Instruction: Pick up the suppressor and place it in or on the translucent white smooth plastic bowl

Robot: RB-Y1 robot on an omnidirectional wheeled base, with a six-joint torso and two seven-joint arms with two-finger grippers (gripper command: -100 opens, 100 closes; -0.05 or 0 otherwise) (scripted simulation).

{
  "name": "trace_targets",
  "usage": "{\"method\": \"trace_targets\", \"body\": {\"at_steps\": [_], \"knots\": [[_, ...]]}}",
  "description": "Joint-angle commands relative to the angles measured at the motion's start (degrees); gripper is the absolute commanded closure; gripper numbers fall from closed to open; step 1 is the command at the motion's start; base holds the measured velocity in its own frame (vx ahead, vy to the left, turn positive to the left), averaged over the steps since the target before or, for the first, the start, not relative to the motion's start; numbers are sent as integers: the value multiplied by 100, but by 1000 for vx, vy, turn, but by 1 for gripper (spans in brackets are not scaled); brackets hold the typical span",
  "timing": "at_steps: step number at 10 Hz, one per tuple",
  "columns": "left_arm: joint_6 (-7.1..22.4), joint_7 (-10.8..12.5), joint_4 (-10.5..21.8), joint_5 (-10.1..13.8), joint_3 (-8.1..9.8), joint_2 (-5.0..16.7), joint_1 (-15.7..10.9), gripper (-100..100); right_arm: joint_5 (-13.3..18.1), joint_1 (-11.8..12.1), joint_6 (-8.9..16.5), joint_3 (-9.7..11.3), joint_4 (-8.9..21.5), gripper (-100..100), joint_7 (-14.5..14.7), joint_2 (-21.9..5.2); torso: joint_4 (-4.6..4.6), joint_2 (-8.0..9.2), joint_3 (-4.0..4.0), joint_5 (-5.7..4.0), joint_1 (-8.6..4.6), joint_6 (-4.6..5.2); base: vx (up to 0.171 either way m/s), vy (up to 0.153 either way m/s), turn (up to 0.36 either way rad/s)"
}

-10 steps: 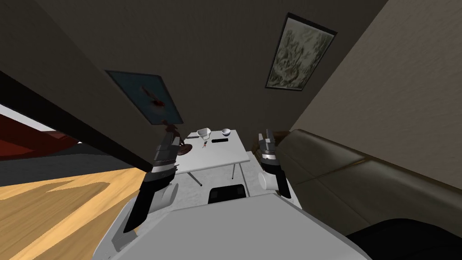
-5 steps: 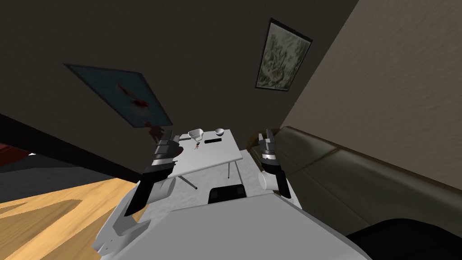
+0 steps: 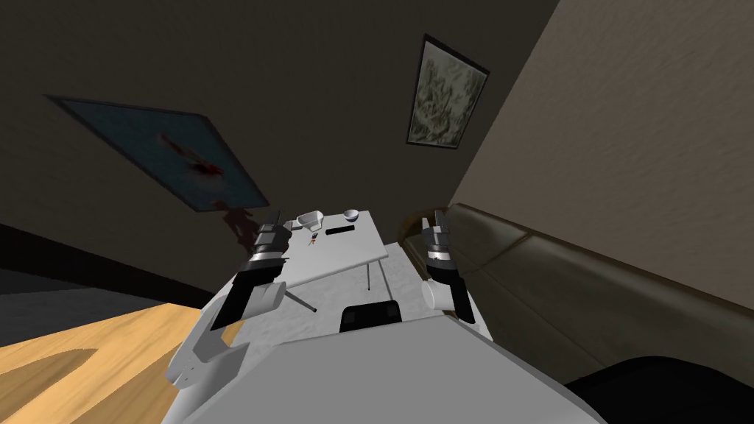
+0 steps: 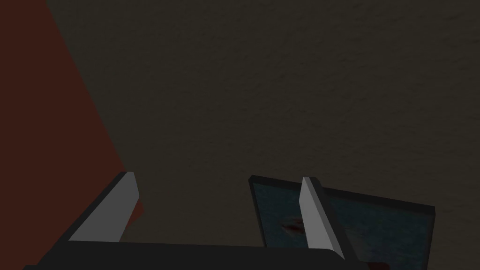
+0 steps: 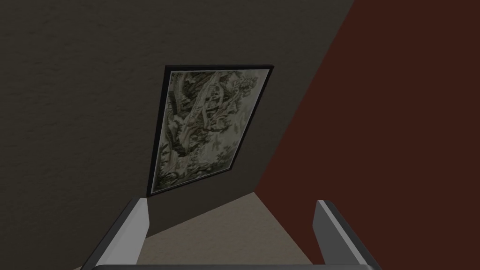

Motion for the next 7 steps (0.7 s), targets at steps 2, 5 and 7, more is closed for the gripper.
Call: {"method": "trace_targets", "body": {"at_steps": [2,5,7], "knots": [[409,161,186,112,170,90,-234,-100,0,-1,0,0,0,0,0,0,1,3,2,0,-2,4,-26,-56,-130],[925,408,594,284,440,213,-670,-100,0,0,0,0,0,0,0,0,0,-1,-1,0,1,0,-15,-59,-148],[1248,526,818,369,574,281,-894,-100,0,0,0,0,0,0,0,0,0,0,0,0,-1,0,-19,-54,-177]]}}
